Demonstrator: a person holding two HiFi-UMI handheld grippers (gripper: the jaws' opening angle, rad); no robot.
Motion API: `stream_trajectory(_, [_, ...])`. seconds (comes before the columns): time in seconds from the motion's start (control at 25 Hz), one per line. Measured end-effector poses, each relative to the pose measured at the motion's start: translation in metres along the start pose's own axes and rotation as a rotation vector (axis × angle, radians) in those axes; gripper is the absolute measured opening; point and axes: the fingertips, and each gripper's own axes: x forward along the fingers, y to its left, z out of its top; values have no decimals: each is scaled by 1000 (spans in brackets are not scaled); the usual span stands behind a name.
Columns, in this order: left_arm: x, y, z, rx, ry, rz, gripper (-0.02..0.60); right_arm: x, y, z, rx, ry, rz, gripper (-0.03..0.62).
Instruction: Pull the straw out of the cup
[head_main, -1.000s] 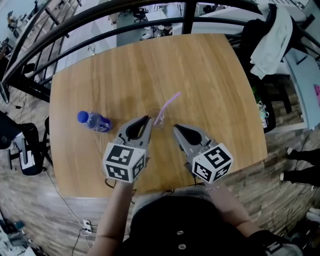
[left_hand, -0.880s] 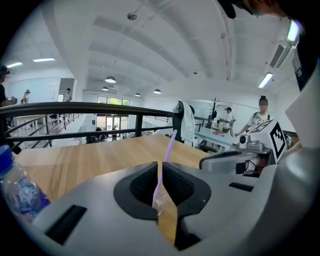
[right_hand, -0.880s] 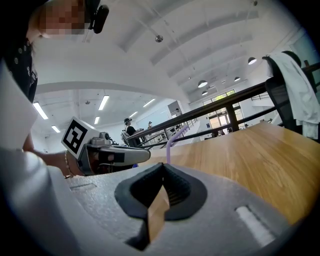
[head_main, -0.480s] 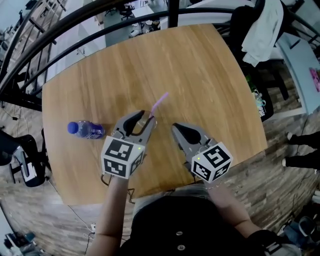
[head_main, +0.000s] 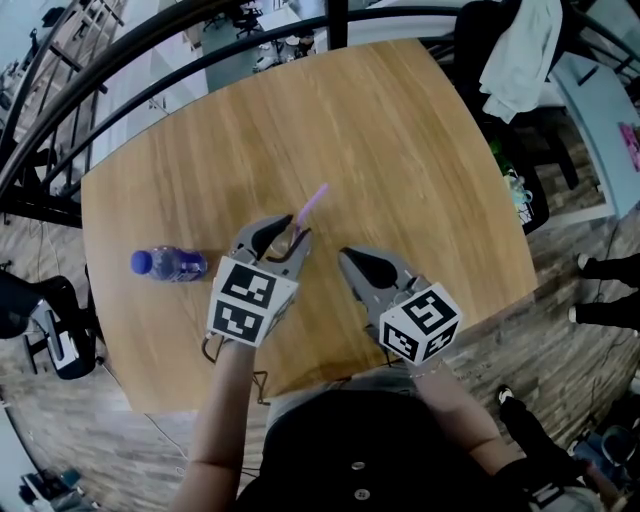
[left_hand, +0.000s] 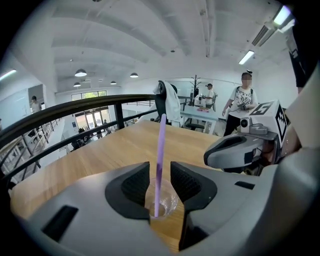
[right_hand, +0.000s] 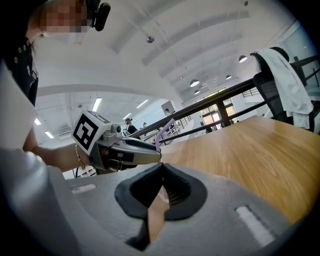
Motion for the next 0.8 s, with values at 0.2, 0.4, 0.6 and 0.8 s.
stream_trajectory(0.2, [8, 1, -1, 18, 33, -4, 126, -3, -6, 2, 4, -12, -11, -2])
stream_trajectory(0.4, [11, 0, -1, 34, 59, -3, 72, -5, -12, -1, 14, -8, -22, -2])
stream_trajectory(0.6, [10, -4, -4, 32, 72, -17, 44, -8, -12, -2, 21, -10, -25, -2])
stream_trajectory(0.8, [10, -3, -2, 17, 51, -13, 43, -11, -13, 0, 14, -19, -21, -2])
